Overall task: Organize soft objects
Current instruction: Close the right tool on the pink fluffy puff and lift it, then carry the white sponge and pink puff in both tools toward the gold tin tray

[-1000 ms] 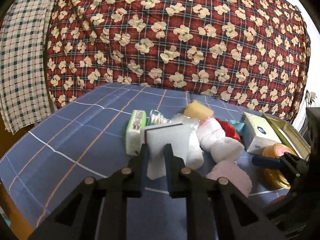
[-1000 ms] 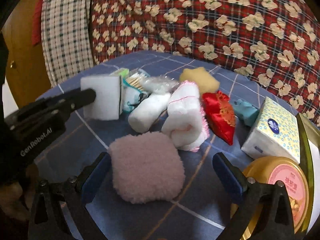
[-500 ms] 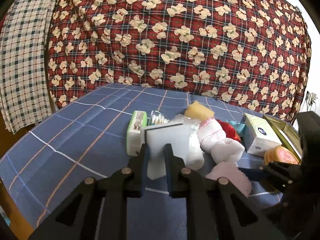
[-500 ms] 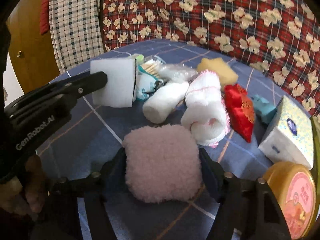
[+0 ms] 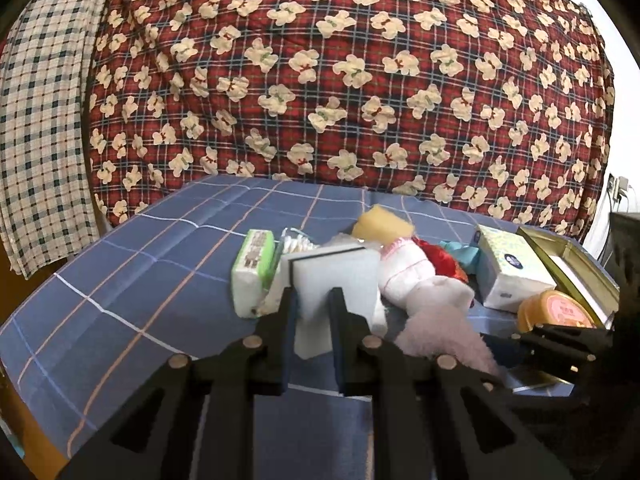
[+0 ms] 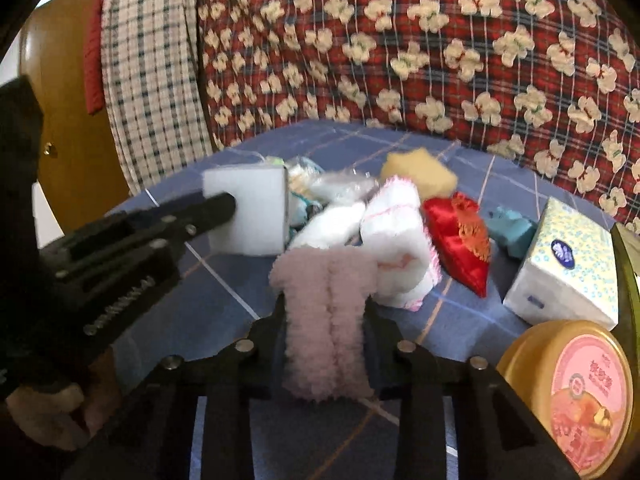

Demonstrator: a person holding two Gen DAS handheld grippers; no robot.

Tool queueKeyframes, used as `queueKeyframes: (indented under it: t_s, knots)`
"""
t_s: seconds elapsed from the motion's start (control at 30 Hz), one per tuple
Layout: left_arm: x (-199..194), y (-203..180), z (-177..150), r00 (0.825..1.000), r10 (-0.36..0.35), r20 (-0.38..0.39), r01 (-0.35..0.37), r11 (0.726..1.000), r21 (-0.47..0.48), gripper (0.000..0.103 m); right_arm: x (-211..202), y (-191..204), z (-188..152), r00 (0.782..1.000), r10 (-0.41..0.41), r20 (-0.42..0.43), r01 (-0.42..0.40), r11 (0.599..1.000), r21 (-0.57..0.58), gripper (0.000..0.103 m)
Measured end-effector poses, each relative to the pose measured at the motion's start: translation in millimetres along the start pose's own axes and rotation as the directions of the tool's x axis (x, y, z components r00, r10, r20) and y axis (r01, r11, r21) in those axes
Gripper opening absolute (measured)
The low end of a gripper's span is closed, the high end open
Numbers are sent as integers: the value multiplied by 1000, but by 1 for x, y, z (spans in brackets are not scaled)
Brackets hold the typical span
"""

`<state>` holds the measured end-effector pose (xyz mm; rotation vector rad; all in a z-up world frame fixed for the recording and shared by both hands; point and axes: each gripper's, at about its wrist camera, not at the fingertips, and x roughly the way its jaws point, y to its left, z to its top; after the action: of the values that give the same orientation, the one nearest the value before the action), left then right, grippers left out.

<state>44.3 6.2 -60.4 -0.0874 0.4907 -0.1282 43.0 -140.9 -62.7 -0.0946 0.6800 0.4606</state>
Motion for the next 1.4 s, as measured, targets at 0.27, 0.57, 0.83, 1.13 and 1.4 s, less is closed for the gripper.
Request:
queueKeyframes:
  t_s: [0.27, 0.57, 0.83, 1.13, 1.4]
  knots:
    - [2, -10, 4, 1000, -5, 3, 5, 1000, 10, 13, -14, -6, 1, 997, 2, 82, -5, 999, 37, 34]
    - [5, -25, 10, 1000, -11, 10, 11, 1000, 26, 13, -26, -14, 5, 990, 10, 138, -18, 998, 63, 34]
    - [6, -35, 15, 1000, -17, 23, 16, 1000, 25, 13, -39, -21, 10, 978, -36, 207, 24, 998, 61, 34]
    - [9, -37, 20, 999, -15, 37, 15, 1000, 15, 13, -43, -29, 12, 963, -66, 260, 47, 996, 78, 34]
    - [17, -49, 32, 999, -35, 38, 34, 999, 29, 13, -43, -41, 16, 956, -104, 273, 81, 992, 93, 34]
